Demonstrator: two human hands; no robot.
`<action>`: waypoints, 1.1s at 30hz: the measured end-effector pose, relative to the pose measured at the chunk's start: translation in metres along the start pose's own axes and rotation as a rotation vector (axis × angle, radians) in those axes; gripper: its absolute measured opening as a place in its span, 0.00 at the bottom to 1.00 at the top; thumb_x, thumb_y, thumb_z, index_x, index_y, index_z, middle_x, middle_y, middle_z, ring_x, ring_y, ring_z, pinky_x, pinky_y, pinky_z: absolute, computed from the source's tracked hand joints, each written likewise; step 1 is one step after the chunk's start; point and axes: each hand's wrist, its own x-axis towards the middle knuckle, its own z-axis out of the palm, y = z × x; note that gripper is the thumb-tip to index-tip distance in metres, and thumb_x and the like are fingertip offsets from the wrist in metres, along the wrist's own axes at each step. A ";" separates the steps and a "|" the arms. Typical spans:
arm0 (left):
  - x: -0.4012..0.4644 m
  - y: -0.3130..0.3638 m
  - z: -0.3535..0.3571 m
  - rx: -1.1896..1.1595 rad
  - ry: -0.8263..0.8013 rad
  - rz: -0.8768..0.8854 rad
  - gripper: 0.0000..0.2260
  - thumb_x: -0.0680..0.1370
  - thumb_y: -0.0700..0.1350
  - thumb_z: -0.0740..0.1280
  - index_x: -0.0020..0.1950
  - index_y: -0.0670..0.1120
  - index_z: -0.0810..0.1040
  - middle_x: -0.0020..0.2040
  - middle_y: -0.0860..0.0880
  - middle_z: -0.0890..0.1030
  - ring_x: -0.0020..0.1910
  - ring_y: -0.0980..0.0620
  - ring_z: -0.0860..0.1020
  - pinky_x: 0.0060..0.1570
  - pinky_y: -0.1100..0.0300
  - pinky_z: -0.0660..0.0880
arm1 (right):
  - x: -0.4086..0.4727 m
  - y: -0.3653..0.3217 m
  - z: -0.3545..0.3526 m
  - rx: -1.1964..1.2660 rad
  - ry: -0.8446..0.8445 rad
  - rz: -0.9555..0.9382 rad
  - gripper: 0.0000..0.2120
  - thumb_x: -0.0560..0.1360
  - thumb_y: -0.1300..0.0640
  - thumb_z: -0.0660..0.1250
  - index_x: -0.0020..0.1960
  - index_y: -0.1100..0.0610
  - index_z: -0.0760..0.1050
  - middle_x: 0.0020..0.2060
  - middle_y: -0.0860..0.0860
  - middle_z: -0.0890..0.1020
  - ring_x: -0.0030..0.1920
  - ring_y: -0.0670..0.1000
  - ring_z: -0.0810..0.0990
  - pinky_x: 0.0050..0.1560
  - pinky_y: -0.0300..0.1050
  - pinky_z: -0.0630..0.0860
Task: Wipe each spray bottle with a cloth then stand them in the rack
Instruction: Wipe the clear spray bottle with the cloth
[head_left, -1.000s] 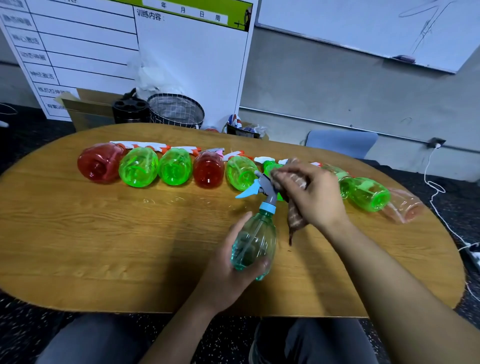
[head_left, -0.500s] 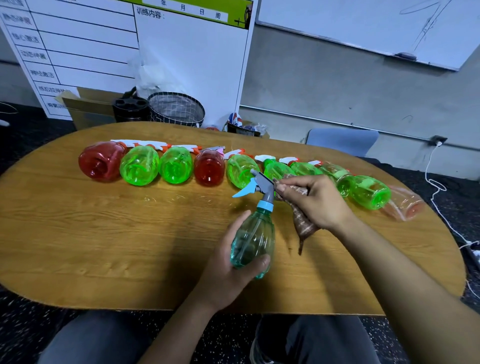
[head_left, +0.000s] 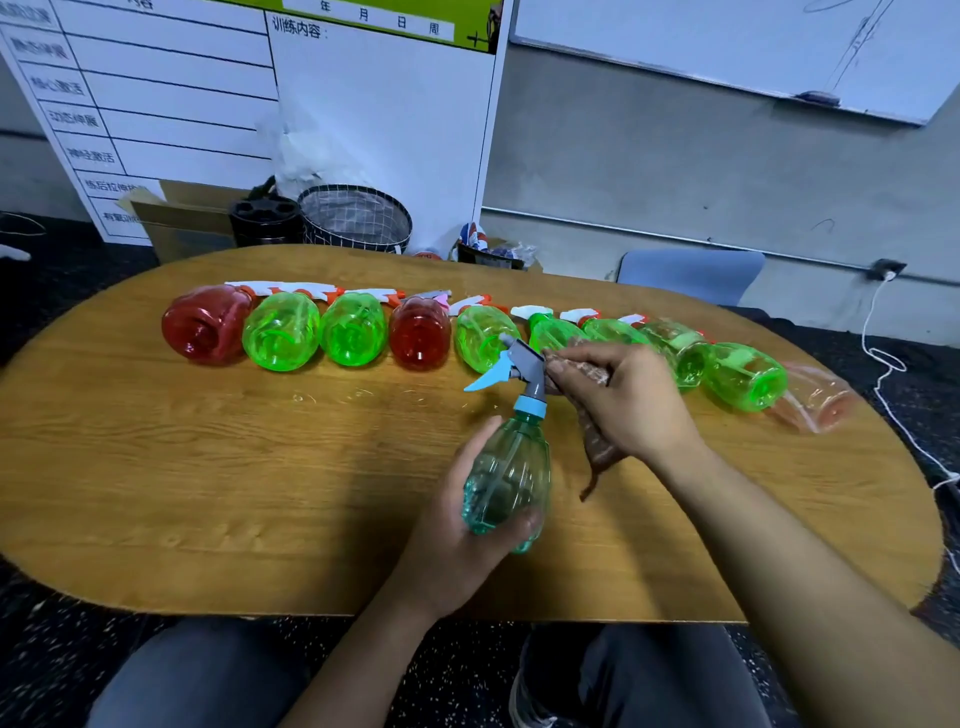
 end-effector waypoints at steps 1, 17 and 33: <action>0.000 0.001 0.000 0.002 0.000 -0.003 0.38 0.75 0.52 0.78 0.81 0.64 0.64 0.72 0.57 0.79 0.69 0.53 0.80 0.68 0.49 0.79 | -0.002 0.004 -0.007 -0.019 -0.053 0.035 0.09 0.78 0.50 0.75 0.57 0.50 0.87 0.55 0.45 0.87 0.60 0.44 0.83 0.61 0.41 0.76; 0.001 -0.001 0.003 0.081 -0.005 0.034 0.40 0.73 0.59 0.80 0.81 0.68 0.64 0.79 0.60 0.71 0.75 0.56 0.75 0.68 0.55 0.79 | 0.024 -0.036 0.004 -0.084 0.073 -0.183 0.11 0.78 0.41 0.71 0.55 0.43 0.87 0.46 0.45 0.86 0.45 0.48 0.85 0.46 0.53 0.82; 0.006 -0.002 -0.002 -0.252 0.149 -0.089 0.34 0.77 0.53 0.73 0.81 0.60 0.66 0.72 0.49 0.81 0.72 0.45 0.79 0.71 0.35 0.75 | -0.083 0.016 0.084 1.246 0.286 0.556 0.16 0.75 0.54 0.72 0.60 0.61 0.85 0.61 0.62 0.84 0.65 0.62 0.81 0.74 0.68 0.71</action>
